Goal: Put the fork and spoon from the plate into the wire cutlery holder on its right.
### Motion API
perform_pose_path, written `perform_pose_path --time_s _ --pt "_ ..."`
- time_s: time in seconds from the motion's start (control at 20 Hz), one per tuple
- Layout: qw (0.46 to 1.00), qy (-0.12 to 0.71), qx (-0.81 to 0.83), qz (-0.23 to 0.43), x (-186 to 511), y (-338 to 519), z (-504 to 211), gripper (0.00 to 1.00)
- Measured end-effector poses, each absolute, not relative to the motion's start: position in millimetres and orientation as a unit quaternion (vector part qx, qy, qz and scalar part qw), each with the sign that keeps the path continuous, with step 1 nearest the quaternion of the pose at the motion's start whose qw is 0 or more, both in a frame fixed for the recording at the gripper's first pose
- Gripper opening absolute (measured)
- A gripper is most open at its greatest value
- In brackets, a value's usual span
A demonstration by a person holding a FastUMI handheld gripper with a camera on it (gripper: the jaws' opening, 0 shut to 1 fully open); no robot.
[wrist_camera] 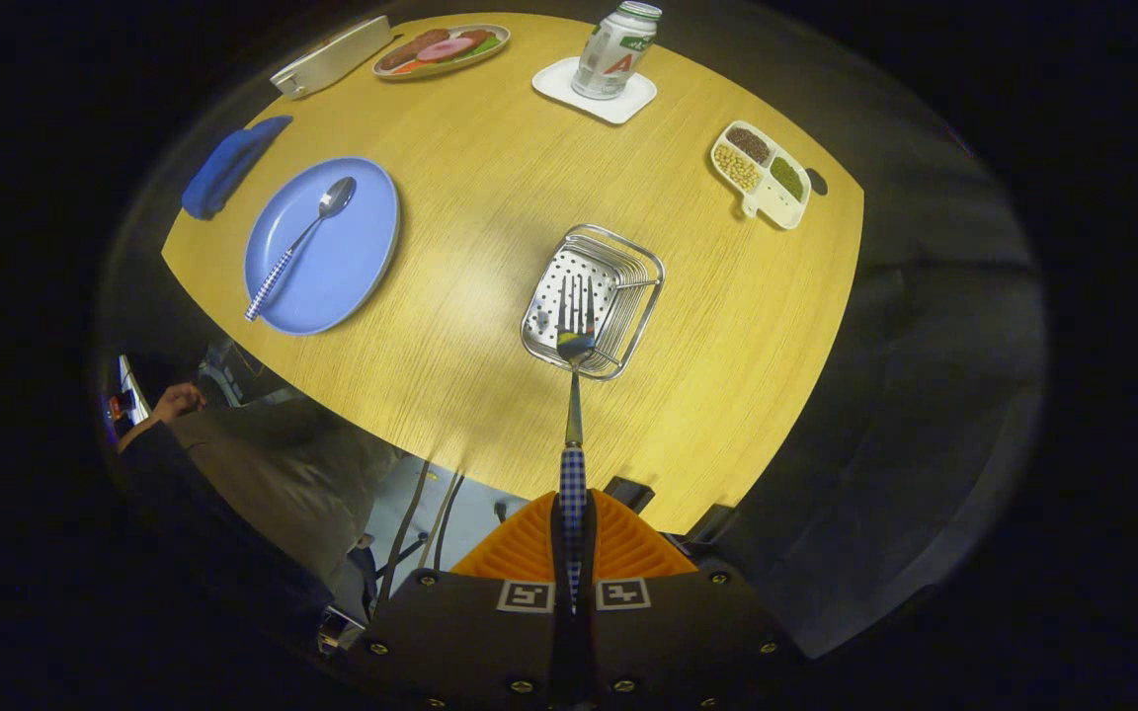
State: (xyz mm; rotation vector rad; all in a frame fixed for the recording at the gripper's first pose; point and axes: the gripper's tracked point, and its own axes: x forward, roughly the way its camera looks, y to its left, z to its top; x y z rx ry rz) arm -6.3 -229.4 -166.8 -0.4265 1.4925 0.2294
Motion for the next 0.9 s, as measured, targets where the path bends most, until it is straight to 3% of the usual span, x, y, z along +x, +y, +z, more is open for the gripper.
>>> perform_pose_path --time_s 0.6,0.9 --pt "0.637 0.743 -0.174 0.105 33.9 -232.0 -198.2 0.01" --pt "0.634 0.750 -0.164 0.098 52.6 -227.2 -207.8 0.04"
